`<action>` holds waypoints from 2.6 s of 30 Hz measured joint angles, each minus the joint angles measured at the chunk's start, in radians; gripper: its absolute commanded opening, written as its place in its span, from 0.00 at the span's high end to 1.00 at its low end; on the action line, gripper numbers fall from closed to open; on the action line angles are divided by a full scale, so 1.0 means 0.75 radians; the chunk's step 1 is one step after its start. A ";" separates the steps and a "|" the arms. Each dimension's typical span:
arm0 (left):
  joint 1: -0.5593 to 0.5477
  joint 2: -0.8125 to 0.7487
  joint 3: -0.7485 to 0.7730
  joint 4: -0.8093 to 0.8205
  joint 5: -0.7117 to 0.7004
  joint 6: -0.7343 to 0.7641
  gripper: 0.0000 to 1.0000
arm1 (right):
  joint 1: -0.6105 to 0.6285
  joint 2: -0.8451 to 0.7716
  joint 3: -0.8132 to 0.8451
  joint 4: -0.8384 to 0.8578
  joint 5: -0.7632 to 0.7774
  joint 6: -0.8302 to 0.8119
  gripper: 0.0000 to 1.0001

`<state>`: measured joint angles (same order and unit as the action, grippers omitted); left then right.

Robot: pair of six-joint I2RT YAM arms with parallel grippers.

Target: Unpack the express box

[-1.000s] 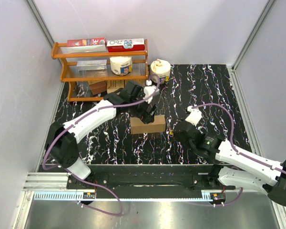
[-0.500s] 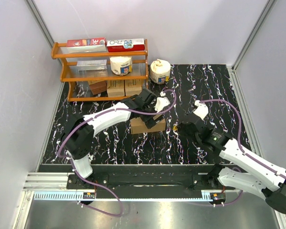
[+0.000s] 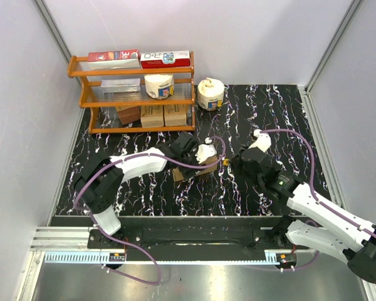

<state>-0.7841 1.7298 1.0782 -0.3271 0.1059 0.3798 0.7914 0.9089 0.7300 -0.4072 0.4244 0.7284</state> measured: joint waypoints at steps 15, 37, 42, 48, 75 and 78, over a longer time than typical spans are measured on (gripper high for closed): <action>-0.001 -0.188 -0.232 0.231 0.003 0.161 0.46 | -0.022 0.100 -0.009 0.261 -0.046 -0.144 1.00; 0.145 -0.185 -0.149 -0.048 0.337 0.302 0.49 | -0.023 0.281 -0.015 0.516 -0.054 -0.439 1.00; 0.158 -0.172 -0.126 -0.122 0.414 0.312 0.49 | -0.024 0.293 -0.015 0.545 -0.066 -0.443 1.00; 0.164 -0.153 -0.106 -0.151 0.451 0.324 0.49 | -0.026 0.290 -0.015 0.556 -0.117 -0.430 1.00; 0.166 -0.161 -0.144 -0.089 0.414 0.299 0.51 | -0.027 0.209 -0.025 0.382 -0.193 -0.335 1.00; 0.166 -0.161 -0.144 -0.089 0.414 0.299 0.51 | -0.027 0.210 -0.025 0.383 -0.186 -0.336 1.00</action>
<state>-0.6594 1.6093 0.9699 -0.3939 0.4160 0.6041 0.7712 1.0660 0.7109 -0.1200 0.2852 0.4767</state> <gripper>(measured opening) 0.554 0.161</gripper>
